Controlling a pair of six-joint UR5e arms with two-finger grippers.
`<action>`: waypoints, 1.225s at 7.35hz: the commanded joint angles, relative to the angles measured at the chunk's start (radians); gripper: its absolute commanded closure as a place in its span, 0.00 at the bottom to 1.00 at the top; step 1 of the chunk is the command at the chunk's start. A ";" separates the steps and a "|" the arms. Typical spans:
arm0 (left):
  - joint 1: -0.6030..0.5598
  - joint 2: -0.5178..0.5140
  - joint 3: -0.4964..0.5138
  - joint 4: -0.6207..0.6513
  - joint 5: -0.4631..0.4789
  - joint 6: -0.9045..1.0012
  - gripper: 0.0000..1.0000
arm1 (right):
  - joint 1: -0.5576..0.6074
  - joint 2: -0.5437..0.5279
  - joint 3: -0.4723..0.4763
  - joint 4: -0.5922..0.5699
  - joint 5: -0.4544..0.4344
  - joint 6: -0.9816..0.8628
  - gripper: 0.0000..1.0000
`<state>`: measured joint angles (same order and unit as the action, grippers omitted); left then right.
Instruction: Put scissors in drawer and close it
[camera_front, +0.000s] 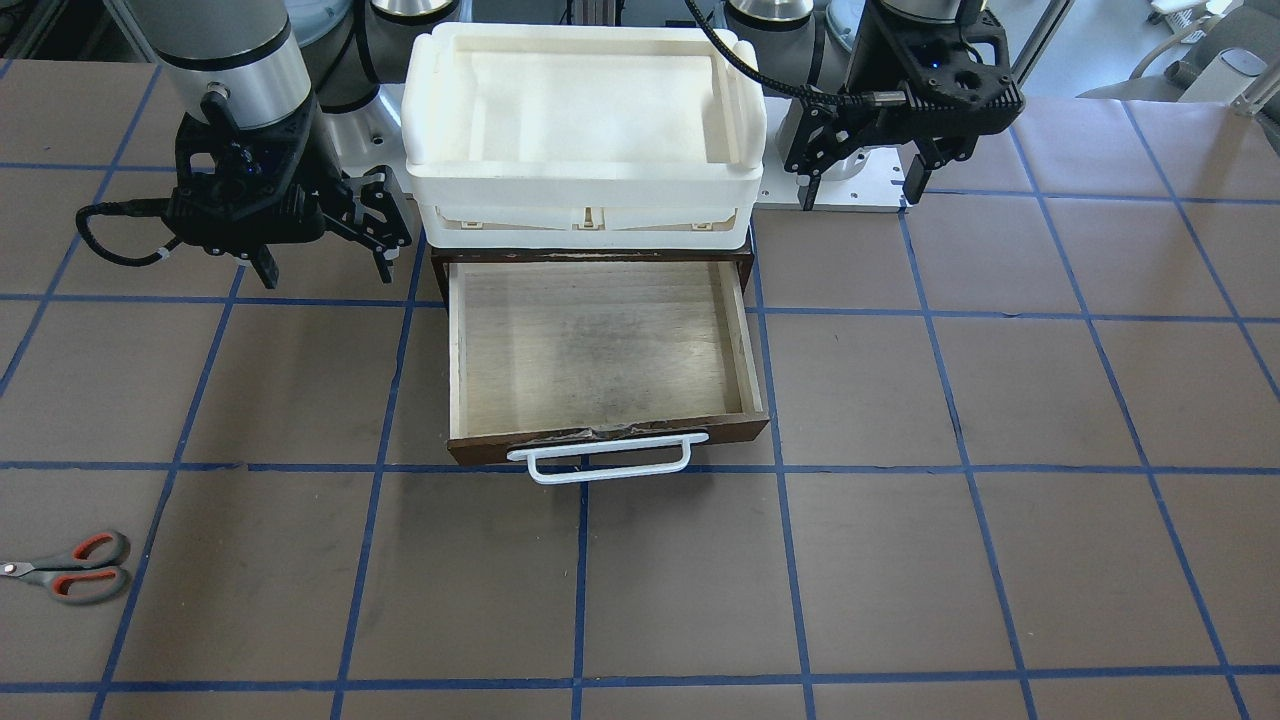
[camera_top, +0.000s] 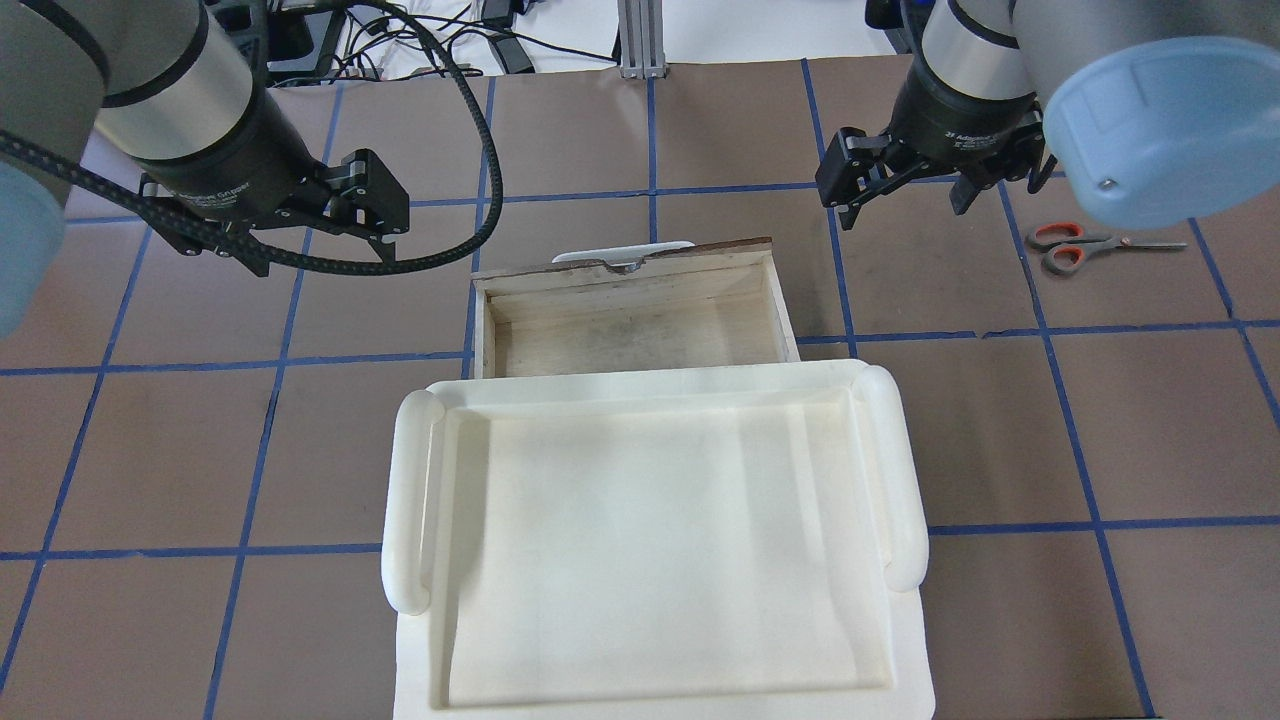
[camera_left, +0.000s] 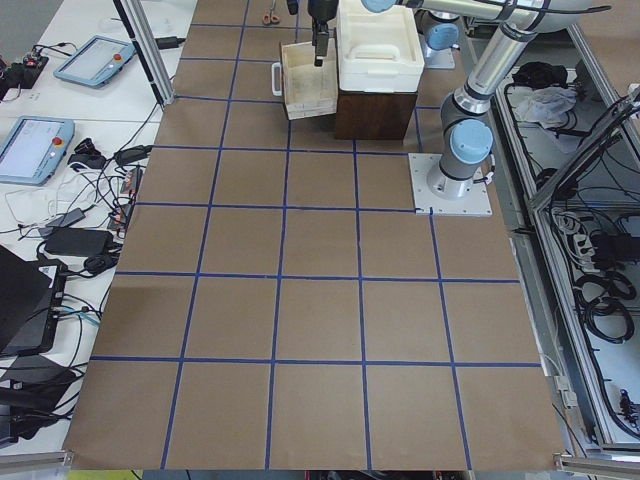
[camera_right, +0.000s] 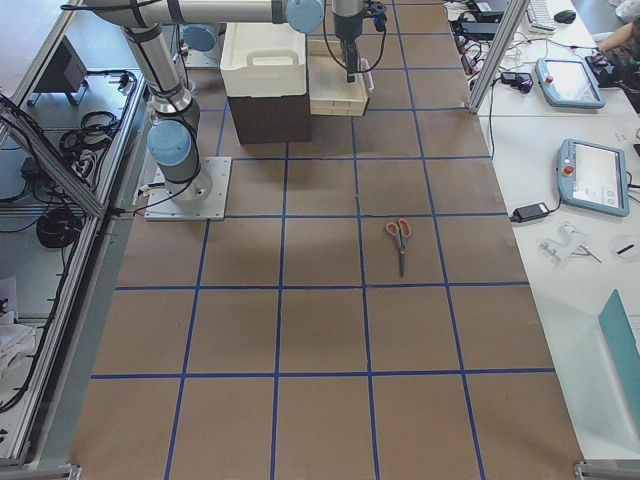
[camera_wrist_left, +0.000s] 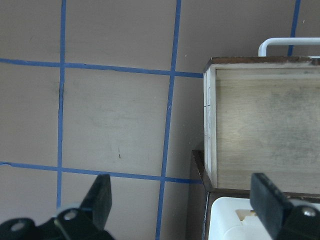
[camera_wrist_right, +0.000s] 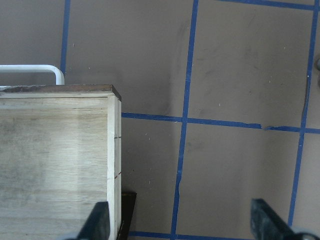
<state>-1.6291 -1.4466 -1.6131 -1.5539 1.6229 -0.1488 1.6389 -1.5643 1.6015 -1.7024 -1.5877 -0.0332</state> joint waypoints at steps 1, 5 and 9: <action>0.000 0.000 -0.001 0.000 0.000 0.000 0.00 | -0.001 -0.002 0.000 0.001 -0.002 -0.002 0.00; 0.000 0.000 0.001 0.000 0.000 -0.002 0.00 | -0.007 0.004 0.002 0.003 -0.003 -0.010 0.00; 0.000 0.000 0.001 0.000 0.000 -0.002 0.00 | -0.056 0.006 0.002 -0.003 -0.005 -0.175 0.00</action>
<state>-1.6291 -1.4465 -1.6127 -1.5539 1.6229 -0.1492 1.6055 -1.5586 1.6020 -1.7051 -1.5917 -0.1410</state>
